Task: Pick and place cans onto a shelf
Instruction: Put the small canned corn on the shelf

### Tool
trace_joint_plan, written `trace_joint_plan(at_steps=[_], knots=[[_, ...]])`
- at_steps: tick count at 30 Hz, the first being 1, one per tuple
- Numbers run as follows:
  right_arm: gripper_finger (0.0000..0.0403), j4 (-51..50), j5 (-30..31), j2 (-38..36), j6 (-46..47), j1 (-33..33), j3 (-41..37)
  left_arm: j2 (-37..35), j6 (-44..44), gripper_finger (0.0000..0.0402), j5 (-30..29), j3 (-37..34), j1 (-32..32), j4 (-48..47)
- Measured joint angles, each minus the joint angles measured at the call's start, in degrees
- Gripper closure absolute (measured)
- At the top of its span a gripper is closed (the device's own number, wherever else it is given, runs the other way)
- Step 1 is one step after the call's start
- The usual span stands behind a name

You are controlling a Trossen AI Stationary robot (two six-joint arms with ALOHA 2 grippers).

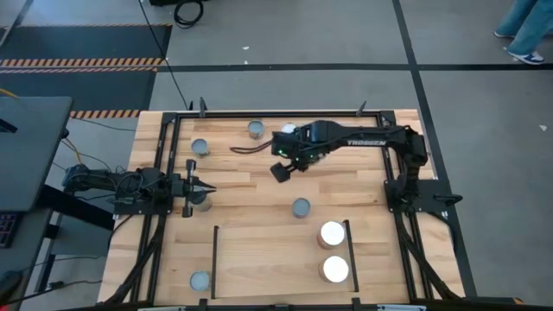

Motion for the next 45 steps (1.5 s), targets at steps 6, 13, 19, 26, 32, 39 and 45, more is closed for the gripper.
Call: trace_joint_plan(at_steps=[6, 13, 19, 26, 32, 39, 45], knots=[[0.0005, -1.4, -8.7, 5.0, 18.4, 2.3, 0.0, 0.0, 0.0, 0.0363, 0.0, 0.0, 0.0, 0.0], [0.0013, -4.8, -13.2, 12.3, 22.1, 3.3, 0.0, 0.0, 0.0, 0.0363, 0.0, 0.0, 0.0, 0.1], [0.0023, -4.8, -16.4, 16.3, 23.4, 3.1, -0.1, 0.0, 0.0, 0.0363, 0.0, 0.0, 0.0, 0.1], [0.0023, -8.3, -17.0, 17.5, 20.7, 2.6, -1.1, 0.0, 0.0, 0.0363, 0.0, 0.0, 0.0, 0.1], [0.0023, -4.5, -18.7, 17.4, 17.6, 1.6, -4.8, 0.0, 0.0, 0.0363, -0.1, 0.0, 0.0, 0.1], [0.0029, -2.9, -22.9, 17.3, 17.3, 1.7, -6.4, 0.0, 0.0, 0.0363, -0.1, 0.0, 0.0, 0.3], [0.0030, -0.2, -26.0, 17.3, 16.8, 2.6, -8.6, 0.0, 0.0, 0.0363, -0.1, 0.0, 0.0, 0.5]])
